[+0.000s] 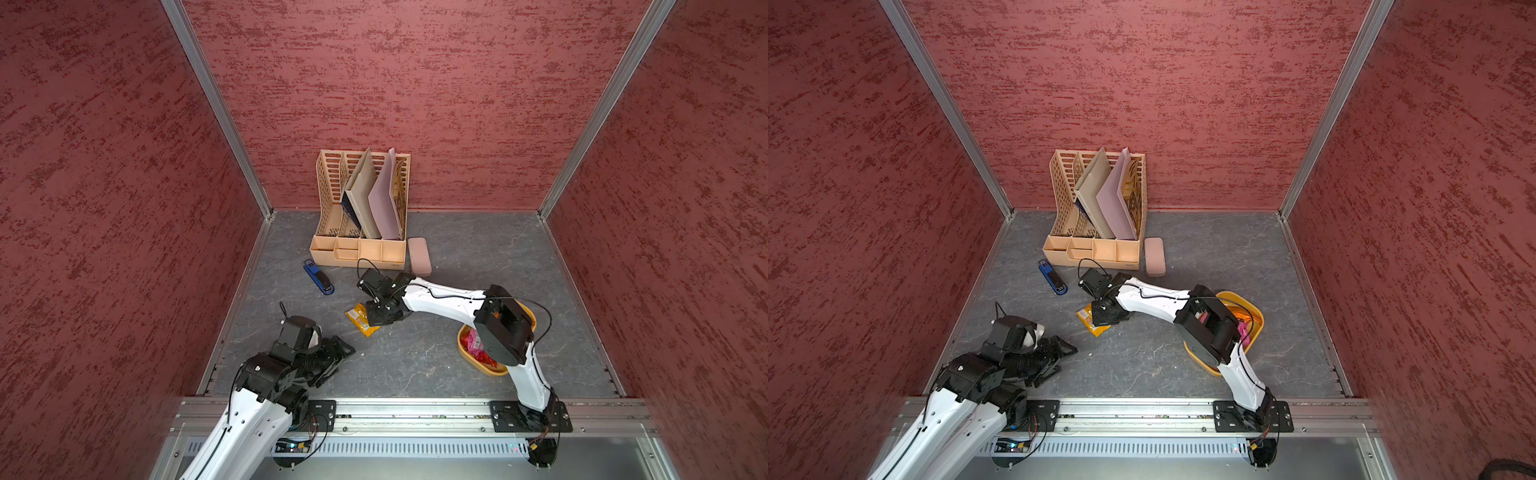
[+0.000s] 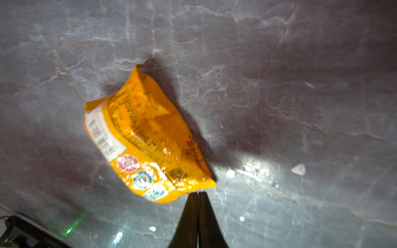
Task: Put the tea bags into the storage box
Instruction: Pick up the tea bag from the center of the board.
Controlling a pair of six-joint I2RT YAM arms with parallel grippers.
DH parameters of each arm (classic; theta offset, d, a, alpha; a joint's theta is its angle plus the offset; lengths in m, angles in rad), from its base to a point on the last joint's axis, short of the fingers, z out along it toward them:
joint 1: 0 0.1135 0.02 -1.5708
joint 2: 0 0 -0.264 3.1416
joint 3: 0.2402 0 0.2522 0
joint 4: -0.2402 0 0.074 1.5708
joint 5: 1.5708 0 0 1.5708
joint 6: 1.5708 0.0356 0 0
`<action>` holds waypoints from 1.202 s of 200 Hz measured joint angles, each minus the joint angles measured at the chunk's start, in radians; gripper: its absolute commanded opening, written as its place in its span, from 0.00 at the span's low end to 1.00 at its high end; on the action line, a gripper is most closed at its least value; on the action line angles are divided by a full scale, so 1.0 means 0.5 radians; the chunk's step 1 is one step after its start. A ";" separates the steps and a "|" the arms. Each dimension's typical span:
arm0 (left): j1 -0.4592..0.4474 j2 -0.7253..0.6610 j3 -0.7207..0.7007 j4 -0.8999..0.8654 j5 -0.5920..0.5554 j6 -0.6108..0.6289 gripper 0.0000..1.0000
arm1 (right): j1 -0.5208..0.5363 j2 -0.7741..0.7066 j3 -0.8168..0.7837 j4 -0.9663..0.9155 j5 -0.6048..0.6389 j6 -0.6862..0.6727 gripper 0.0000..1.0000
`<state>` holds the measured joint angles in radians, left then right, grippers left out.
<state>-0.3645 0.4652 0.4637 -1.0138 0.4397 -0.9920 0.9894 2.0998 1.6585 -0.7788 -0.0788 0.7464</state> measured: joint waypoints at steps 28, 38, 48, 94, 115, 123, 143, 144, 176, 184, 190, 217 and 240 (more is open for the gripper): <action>0.002 0.005 0.002 -0.002 -0.006 0.001 0.77 | 0.007 -0.034 0.049 0.008 -0.002 -0.060 0.58; 0.005 0.014 0.004 -0.002 -0.006 0.000 0.77 | 0.008 -0.008 0.092 -0.003 -0.002 -0.092 0.61; 0.010 0.024 0.005 0.000 -0.006 -0.001 0.77 | 0.008 0.032 0.145 -0.007 -0.005 -0.120 0.63; 0.040 0.047 0.047 -0.001 -0.016 -0.012 0.77 | 0.008 0.227 0.204 -0.005 -0.014 -0.228 0.62; 0.059 0.053 0.066 0.000 -0.029 -0.012 0.76 | 0.007 0.275 0.204 0.021 -0.035 -0.253 0.47; 0.066 0.056 0.068 -0.001 -0.031 -0.012 0.77 | 0.008 0.273 0.211 0.023 -0.043 -0.254 0.36; 0.083 0.080 0.068 0.000 -0.039 -0.010 0.77 | 0.008 0.269 0.211 0.038 -0.067 -0.261 0.13; 0.084 0.082 0.068 0.000 -0.039 -0.010 0.76 | 0.008 0.269 0.211 0.039 -0.070 -0.268 0.12; 0.115 0.130 0.069 0.002 -0.049 0.014 0.77 | 0.008 0.188 0.143 0.092 -0.080 -0.259 0.00; 0.124 0.143 0.069 0.005 -0.054 0.027 0.77 | 0.008 0.150 0.105 0.091 -0.078 -0.249 0.00; 0.130 0.156 0.071 0.008 -0.058 0.036 0.77 | 0.008 0.123 0.073 0.087 -0.075 -0.243 0.00; 0.157 0.231 0.089 0.030 -0.076 0.086 0.77 | 0.008 -0.095 -0.098 0.047 -0.040 -0.168 0.00; 0.160 0.337 0.137 0.052 -0.121 0.163 0.77 | 0.008 -0.419 -0.233 -0.030 0.040 -0.077 0.00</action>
<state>-0.2844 0.6338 0.5323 -0.9878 0.3794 -0.9104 0.9936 1.8904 1.5417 -0.7937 -0.0586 0.7078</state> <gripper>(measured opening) 0.765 0.049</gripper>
